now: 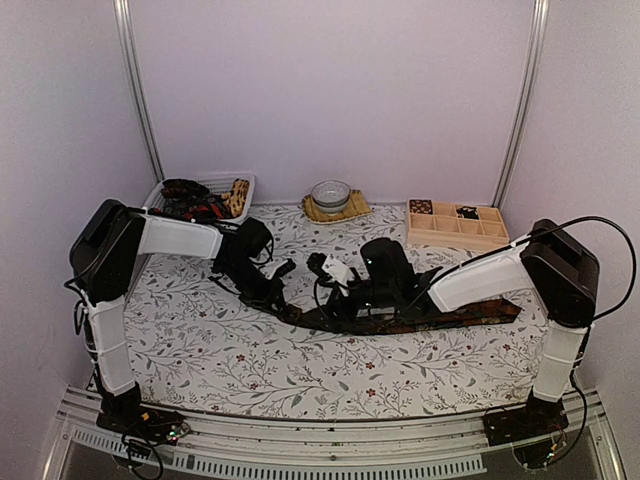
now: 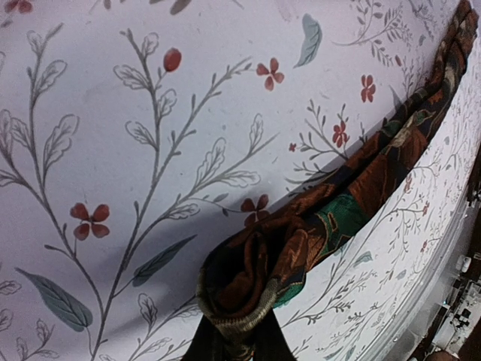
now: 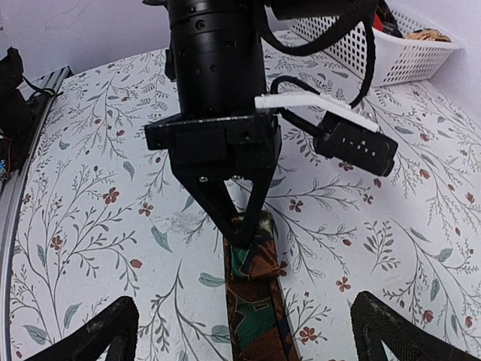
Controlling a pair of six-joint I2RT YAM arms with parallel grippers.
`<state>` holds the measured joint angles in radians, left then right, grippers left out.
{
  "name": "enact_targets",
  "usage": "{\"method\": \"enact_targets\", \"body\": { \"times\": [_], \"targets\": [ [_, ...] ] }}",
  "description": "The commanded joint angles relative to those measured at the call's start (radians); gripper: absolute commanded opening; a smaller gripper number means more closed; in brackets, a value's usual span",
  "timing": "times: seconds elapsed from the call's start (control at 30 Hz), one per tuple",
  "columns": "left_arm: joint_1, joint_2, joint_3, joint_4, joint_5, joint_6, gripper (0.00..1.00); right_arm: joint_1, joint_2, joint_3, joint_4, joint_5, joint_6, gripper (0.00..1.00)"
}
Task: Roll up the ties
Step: Roll the tie at the center of the board.
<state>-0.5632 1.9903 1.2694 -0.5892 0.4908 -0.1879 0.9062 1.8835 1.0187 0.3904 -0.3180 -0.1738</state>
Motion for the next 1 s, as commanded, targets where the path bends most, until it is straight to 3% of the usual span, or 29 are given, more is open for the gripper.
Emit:
{"method": "enact_targets", "body": {
  "times": [0.0, 0.4, 0.7, 0.97],
  "targets": [
    [0.007, -0.005, -0.002, -0.025, 0.012, 0.030, 0.00, 0.026, 0.054, 0.053, 0.004, 0.045, -0.066, 0.99],
    [-0.002, -0.054, 0.079, -0.180, -0.128, 0.086, 0.00, 0.044, 0.020, 0.050, -0.226, 0.231, 0.002, 0.98],
    [-0.063, -0.041, 0.182, -0.297, -0.425, 0.021, 0.00, 0.012, -0.022, 0.057, -0.373, 0.137, 0.283, 0.97],
    [-0.151, 0.075, 0.295, -0.429, -0.680, -0.031, 0.00, -0.049, -0.041, 0.051, -0.420, 0.094, 0.404, 0.96]
  ]
}}
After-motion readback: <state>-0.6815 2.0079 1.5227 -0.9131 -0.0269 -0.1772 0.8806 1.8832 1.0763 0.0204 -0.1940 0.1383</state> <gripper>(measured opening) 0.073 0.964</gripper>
